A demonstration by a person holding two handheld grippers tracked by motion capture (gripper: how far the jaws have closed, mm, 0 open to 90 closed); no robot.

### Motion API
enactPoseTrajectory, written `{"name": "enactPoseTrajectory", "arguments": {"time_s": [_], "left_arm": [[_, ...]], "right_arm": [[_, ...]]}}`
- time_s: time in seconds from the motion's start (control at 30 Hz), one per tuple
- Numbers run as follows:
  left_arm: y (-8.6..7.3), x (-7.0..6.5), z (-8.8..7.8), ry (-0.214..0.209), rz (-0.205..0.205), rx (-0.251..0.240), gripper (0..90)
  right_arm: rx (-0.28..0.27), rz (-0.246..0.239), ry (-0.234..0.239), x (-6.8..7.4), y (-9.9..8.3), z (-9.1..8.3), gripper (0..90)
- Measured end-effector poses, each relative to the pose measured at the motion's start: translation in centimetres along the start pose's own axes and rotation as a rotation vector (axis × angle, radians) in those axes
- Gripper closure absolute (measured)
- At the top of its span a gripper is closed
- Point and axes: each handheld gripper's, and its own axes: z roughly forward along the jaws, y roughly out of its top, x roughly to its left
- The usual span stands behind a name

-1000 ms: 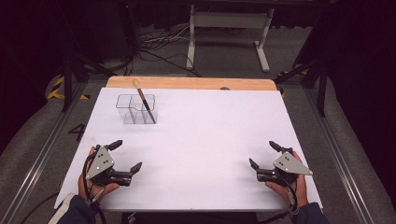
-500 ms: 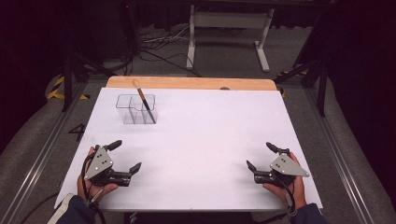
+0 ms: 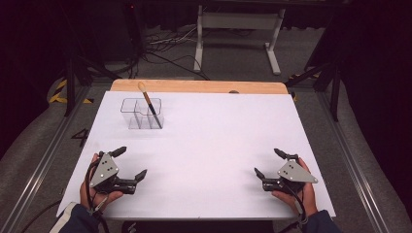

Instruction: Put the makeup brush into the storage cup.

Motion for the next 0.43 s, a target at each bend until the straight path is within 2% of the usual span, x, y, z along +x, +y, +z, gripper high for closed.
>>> {"name": "enactPoseTrajectory", "arguments": {"time_s": [0.13,0.27,0.43], "left_arm": [[0.1,-0.1,0.6,0.001,0.01,0.009,2.5],[0.2,-0.2,1.4,-0.016,0.016,0.027,2.7],[0.2,-0.2,1.5,-0.015,0.01,0.035,2.7]], "right_arm": [[0.015,0.0,0.0,0.0,-0.2,-0.1,8.7],[0.025,0.012,-0.005,0.0,-0.7,-0.6,8.6],[0.009,0.045,-0.014,-0.2,-0.8,-1.0,8.7]]}}
